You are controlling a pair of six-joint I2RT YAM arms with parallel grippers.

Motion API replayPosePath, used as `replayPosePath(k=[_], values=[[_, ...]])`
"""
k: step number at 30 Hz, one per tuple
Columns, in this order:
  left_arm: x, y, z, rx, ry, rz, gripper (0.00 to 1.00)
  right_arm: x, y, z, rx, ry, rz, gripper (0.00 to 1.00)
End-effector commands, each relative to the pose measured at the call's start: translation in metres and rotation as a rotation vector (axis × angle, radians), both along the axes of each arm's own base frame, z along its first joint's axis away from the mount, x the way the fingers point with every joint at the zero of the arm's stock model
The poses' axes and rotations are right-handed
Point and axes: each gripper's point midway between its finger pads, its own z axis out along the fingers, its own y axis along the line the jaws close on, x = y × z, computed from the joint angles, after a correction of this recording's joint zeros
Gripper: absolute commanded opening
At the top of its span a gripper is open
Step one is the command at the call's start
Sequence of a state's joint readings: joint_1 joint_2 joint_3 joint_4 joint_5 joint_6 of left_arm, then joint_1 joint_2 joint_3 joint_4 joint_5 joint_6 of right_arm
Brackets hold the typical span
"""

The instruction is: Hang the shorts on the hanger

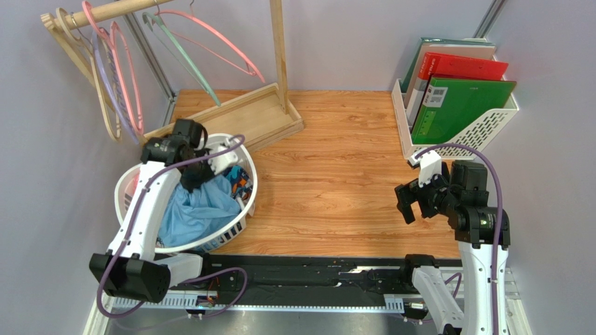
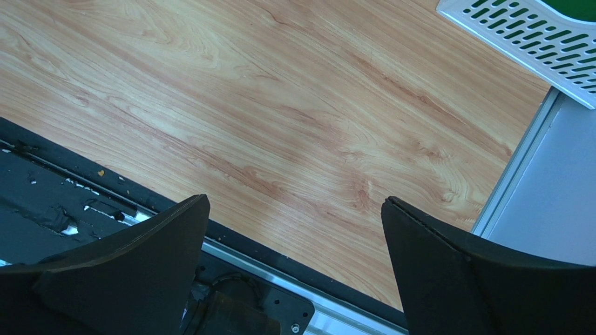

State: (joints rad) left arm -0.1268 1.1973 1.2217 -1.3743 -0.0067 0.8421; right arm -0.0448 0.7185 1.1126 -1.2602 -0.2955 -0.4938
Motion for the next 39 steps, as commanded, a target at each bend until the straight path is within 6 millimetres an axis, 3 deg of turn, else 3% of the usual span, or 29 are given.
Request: replayPosePath(k=[1, 6, 7, 9, 10, 12, 13, 15, 16, 17, 19, 20, 22, 25, 29, 35, 39], values=[[-0.036, -0.025, 0.068, -0.124, 0.019, -0.003, 0.00, 0.009, 0.008, 0.023, 0.047, -0.072, 0.014, 1.00], [-0.017, -0.074, 0.112, -0.256, -0.091, -0.094, 0.00, 0.012, 0.009, 0.029, 0.058, -0.085, 0.011, 1.00], [-0.014, -0.087, 0.130, -0.305, -0.136, -0.116, 0.00, 0.012, 0.009, 0.030, 0.059, -0.087, 0.010, 1.00], [-0.014, -0.116, 0.145, -0.369, -0.150, -0.193, 0.00, 0.012, 0.010, 0.032, 0.064, -0.089, 0.010, 1.00], [-0.013, -0.126, 0.165, -0.414, -0.204, -0.225, 0.00, 0.013, 0.010, 0.032, 0.067, -0.090, 0.009, 1.00], [-0.012, -0.155, 0.180, -0.474, -0.217, -0.297, 0.00, 0.014, 0.011, 0.032, 0.077, -0.088, 0.002, 1.00], [-0.011, -0.167, 0.202, -0.533, -0.270, -0.311, 0.00, 0.014, 0.012, 0.033, 0.081, -0.090, 0.002, 1.00], [-0.005, -0.196, 0.215, -0.587, -0.281, -0.352, 0.00, 0.016, 0.012, 0.034, 0.090, -0.090, -0.009, 1.00], [-0.003, -0.204, 0.239, -0.636, -0.353, -0.372, 0.00, 0.017, 0.013, 0.034, 0.096, -0.087, -0.011, 1.00], [0.010, -0.221, 0.242, -0.649, -0.364, -0.383, 0.00, 0.018, 0.013, 0.035, 0.101, -0.085, -0.013, 1.00], [0.010, -0.242, 0.268, -0.711, -0.439, -0.425, 0.00, 0.019, 0.015, 0.037, 0.116, -0.085, -0.019, 1.00], [0.020, -0.257, 0.273, -0.732, -0.471, -0.435, 0.00, 0.022, 0.015, 0.038, 0.123, -0.083, -0.023, 1.00], [0.022, -0.277, 0.282, -0.750, -0.521, -0.468, 0.00, 0.024, 0.017, 0.041, 0.142, -0.080, -0.030, 1.00], [0.034, -0.300, 0.307, -0.820, -0.635, -0.462, 0.00, 0.029, 0.018, 0.044, 0.170, -0.074, -0.051, 1.00], [0.052, -0.322, 0.359, -0.990, -0.800, -0.415, 0.00, 0.035, 0.020, 0.044, 0.213, -0.060, -0.081, 1.00], [0.042, -0.349, 0.411, -1.187, -0.914, -0.469, 0.00, 0.042, 0.027, 0.047, 0.289, -0.035, -0.093, 1.00], [0.034, -0.358, 0.434, -1.269, -0.971, -0.506, 0.00, 0.044, 0.027, 0.050, 0.307, -0.038, -0.103, 1.00]])
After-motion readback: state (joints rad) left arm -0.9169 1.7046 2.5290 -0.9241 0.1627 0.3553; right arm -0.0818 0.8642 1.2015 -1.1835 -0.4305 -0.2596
